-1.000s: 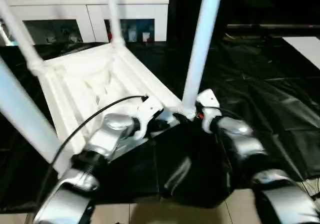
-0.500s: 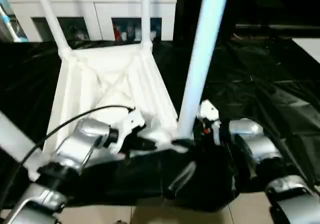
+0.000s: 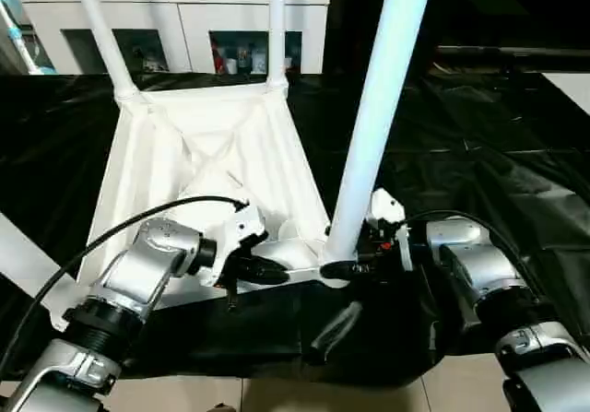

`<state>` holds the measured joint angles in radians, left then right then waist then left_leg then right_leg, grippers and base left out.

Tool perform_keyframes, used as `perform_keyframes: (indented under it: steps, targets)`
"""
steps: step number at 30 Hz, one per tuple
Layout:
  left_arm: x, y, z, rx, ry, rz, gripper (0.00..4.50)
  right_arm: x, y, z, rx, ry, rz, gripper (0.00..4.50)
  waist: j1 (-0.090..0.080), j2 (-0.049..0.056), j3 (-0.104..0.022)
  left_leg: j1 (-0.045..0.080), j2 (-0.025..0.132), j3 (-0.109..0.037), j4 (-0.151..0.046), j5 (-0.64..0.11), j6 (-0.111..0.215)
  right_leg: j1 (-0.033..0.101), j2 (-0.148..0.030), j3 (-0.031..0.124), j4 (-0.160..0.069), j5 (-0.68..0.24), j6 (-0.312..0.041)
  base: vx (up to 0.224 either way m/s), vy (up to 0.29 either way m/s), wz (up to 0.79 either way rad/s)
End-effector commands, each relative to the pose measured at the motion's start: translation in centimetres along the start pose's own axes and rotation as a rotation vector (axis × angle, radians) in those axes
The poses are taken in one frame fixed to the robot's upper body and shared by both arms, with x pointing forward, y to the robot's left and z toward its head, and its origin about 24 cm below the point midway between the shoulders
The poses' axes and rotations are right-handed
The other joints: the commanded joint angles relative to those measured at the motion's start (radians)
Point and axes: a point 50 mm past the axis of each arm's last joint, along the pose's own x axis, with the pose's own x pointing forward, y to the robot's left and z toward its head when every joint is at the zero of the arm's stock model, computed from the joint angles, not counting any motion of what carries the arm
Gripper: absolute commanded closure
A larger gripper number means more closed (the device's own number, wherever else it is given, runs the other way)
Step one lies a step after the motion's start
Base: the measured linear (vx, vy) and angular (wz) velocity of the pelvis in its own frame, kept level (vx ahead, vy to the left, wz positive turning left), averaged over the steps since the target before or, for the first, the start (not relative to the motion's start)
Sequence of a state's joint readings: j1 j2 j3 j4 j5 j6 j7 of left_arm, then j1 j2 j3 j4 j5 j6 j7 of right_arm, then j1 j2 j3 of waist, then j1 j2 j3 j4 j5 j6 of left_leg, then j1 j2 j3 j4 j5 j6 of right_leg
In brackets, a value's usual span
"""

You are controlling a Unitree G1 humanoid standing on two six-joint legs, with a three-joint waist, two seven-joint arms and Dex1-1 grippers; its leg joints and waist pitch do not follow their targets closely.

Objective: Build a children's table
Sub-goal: Rotate leg to tighten

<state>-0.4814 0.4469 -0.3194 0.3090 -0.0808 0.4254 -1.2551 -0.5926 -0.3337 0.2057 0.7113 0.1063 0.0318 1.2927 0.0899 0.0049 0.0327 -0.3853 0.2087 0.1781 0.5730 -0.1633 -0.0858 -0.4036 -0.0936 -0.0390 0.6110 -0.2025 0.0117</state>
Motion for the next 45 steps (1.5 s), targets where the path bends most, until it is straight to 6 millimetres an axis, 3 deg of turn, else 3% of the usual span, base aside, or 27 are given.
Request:
perform_keyframes:
  steps: [1, 9, 16, 17, 21, 35, 41, 45]
  targets:
    - [1.26, -0.88, -0.03, 0.0, 0.014, -0.091, 4.5, -0.18, -0.29, 0.61, -0.023, 0.002, -0.019, 1.19, -0.001, -0.002, -0.056, 0.018, 0.015, 0.007, -0.057, -0.168, 0.08, 0.05, -0.028, 0.02, -0.054, -0.011, -0.275, 0.0, 0.0, 0.0]
    - [1.36, -0.84, -0.04, -0.002, 0.014, -0.088, 4.5, -0.21, -0.24, 0.45, -0.034, 0.026, -0.011, 1.75, -0.001, -0.004, -0.057, 0.018, 0.015, 0.007, -0.054, -0.167, 0.08, 0.05, -0.028, 0.02, -0.053, -0.015, -0.276, 0.0, 0.0, 0.0]
    - [1.45, -0.81, 0.02, 0.001, 0.009, -0.083, 4.5, -0.19, -0.48, 0.62, -0.039, 0.011, -0.048, 1.8, -0.001, -0.004, -0.059, 0.018, 0.014, 0.007, -0.051, -0.152, 0.087, 0.051, -0.027, 0.02, -0.049, 0.01, -0.282, 0.0, 0.0, 0.0]
    - [1.47, -0.78, 0.03, 0.001, 0.009, -0.082, 4.5, -0.18, -0.56, 0.69, -0.028, -0.001, -0.055, 1.26, -0.001, -0.003, -0.059, 0.018, 0.014, 0.007, -0.052, -0.153, 0.087, 0.051, -0.028, 0.02, -0.05, 0.008, -0.282, 0.0, 0.0, 0.0]
    - [1.46, -0.72, 0.08, 0.002, 0.009, -0.082, 4.5, -0.24, -0.59, 0.64, -0.046, 0.013, -0.061, 0.92, -0.002, -0.003, -0.058, 0.019, 0.014, 0.006, -0.052, -0.168, 0.079, 0.05, -0.027, 0.02, -0.051, -0.008, -0.28, 0.0, 0.0, 0.0]
    - [1.33, -0.51, 0.16, 0.003, 0.006, -0.071, 4.5, -0.32, -0.45, 1.2, -0.004, -0.046, -0.024, 0.92, -0.001, -0.003, -0.06, 0.018, 0.012, 0.006, -0.049, -0.154, 0.089, 0.053, -0.026, 0.019, -0.048, 0.014, -0.284, 0.0, 0.0, 0.0]
    - [1.26, -0.45, 0.14, 0.005, 0.006, -0.067, 4.5, -0.55, -0.45, 1.06, -0.008, -0.03, -0.027, 0.3, 0.004, -0.002, -0.061, 0.019, 0.014, 0.006, -0.048, -0.147, 0.09, 0.051, -0.028, 0.018, -0.046, 0.028, -0.289, 0.0, 0.0, 0.0]
    - [1.26, -0.46, 0.13, 0.005, 0.007, -0.067, 4.5, -0.56, -0.43, 1.01, -0.024, -0.026, -0.036, 0.3, 0.004, -0.002, -0.061, 0.019, 0.013, 0.006, -0.049, -0.155, 0.084, 0.052, -0.027, 0.019, -0.047, 0.015, -0.285, 0.0, 0.0, 0.0]
